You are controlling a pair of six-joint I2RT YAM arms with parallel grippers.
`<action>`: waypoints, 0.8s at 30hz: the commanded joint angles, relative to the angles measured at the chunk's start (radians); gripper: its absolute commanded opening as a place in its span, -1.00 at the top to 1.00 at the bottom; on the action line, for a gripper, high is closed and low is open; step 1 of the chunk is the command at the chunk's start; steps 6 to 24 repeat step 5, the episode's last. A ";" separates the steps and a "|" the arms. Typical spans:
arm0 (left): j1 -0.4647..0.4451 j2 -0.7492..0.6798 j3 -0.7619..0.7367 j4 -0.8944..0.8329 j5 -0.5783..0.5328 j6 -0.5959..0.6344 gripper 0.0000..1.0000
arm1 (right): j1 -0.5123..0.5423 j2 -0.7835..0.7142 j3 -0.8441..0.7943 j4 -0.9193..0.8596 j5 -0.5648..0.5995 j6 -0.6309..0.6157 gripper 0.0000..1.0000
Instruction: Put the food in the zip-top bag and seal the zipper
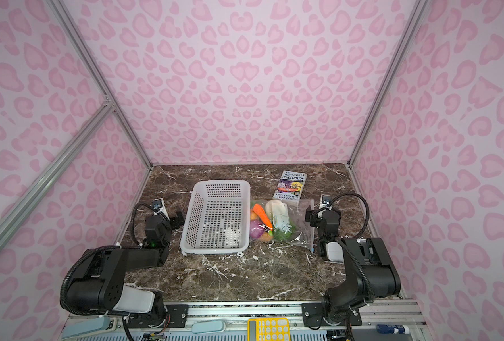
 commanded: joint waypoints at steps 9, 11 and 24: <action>0.010 0.003 0.010 0.035 0.018 0.003 -0.95 | 0.001 0.000 0.003 0.008 0.012 -0.001 -1.00; 0.010 0.003 0.010 0.035 0.018 0.003 -0.95 | 0.001 0.000 0.003 0.008 0.012 -0.001 -1.00; 0.010 0.003 0.010 0.035 0.018 0.003 -0.95 | 0.001 0.000 0.003 0.008 0.012 -0.001 -1.00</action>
